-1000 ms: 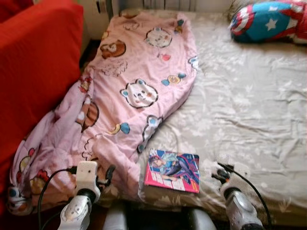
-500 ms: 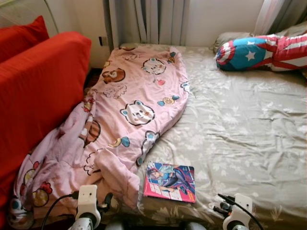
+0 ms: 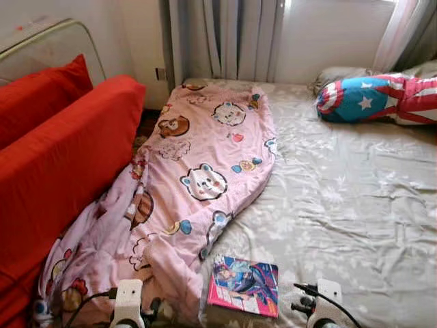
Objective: Clean up the room
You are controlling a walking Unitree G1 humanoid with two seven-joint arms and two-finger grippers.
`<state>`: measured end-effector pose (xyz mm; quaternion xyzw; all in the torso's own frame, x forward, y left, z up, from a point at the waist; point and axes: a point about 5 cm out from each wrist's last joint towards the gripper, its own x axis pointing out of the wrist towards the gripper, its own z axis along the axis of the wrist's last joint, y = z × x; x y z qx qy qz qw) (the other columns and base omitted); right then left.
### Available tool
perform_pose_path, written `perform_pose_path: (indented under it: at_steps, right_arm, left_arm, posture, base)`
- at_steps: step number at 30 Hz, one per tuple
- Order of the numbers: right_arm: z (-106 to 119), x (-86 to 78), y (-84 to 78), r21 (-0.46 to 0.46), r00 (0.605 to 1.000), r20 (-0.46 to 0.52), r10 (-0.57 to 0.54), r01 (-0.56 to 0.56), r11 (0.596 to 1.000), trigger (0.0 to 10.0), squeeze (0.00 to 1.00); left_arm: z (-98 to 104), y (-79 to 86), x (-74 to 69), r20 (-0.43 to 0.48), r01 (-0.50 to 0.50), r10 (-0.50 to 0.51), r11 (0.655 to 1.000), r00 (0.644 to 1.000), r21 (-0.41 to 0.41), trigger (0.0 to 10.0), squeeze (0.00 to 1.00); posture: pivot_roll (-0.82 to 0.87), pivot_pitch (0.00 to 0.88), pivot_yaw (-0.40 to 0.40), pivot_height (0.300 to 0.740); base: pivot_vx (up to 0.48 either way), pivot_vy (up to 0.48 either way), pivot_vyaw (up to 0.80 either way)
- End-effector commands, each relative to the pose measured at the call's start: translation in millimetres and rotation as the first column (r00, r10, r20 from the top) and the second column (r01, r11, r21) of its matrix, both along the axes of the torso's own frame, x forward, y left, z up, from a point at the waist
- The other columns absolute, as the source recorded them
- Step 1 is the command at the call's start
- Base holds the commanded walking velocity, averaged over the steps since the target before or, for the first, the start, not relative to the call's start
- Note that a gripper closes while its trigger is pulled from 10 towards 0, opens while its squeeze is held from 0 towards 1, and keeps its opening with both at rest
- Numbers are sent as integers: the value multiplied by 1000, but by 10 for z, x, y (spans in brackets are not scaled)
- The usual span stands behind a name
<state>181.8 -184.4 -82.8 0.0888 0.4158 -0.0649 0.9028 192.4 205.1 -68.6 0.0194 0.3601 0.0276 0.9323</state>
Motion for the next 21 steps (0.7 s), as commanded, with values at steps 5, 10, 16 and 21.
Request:
perform_pose_path:
  at_steps: [5,10,16,21]
  right_arm:
    - [-64,-124,23,-5,998,-52,37,-37,999,10000,0]
    - [-80,-204,-108,-16,998,-64,20,-21,1000,10000,0]
    - [-70,-242,-244,-19,998,-58,-13,12,1000,10000,0]
    - [-88,-219,-109,-23,997,-74,7,-8,1000,10000,0]
  left_arm:
    - [-109,66,-184,-97,-45,45,999,994,5,10000,0]
    - [-117,74,-198,-103,-43,43,999,994,1,10000,0]
    - [-124,68,-203,-113,-31,30,1000,993,-4,10000,0]
    - [-126,63,-200,-118,-21,20,1000,993,-5,10000,0]
  posture:
    - [18,0,-57,740]
    - [16,0,-55,740]
    - [11,0,-47,740]
    - [8,0,-42,740]
  base:
    - [0,0,0]
    - [0,0,0]
    - [0,0,0]
    - [0,0,0]
